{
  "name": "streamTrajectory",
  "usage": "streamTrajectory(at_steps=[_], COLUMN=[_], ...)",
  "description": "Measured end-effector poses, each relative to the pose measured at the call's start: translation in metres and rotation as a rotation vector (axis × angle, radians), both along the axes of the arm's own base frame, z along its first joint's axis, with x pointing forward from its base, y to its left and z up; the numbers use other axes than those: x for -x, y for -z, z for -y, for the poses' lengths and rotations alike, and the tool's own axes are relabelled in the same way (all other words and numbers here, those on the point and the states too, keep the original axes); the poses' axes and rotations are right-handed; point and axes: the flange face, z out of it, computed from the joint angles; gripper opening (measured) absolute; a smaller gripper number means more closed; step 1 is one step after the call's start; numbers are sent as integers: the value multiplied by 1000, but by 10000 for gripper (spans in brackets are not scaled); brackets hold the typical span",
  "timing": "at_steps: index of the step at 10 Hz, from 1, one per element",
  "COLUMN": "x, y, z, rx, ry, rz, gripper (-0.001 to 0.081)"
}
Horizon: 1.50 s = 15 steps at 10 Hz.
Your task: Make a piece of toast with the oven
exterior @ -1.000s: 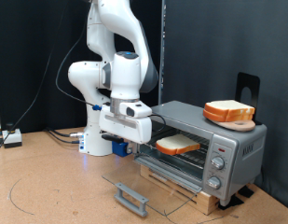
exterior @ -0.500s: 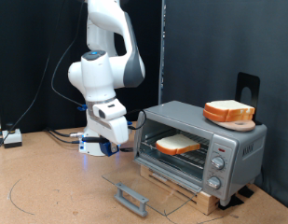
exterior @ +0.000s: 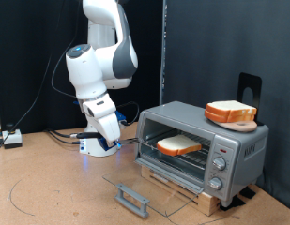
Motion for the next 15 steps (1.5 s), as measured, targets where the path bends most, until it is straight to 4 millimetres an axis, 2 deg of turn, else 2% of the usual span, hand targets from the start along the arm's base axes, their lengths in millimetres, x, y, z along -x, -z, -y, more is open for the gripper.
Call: streamTrajectory(at_steps=[3,6,9,12,15], x=[-5,-3,-2,4,13], y=[-37,-76,-78,-82,-91], z=[-11,-17,-23,-68,-112], rx=[-106,-131,-156,-258,-259], ry=[-36,-62,-97,-280,-406], rz=[54,80,84,46,19], gripper=[396,396,396,396,396])
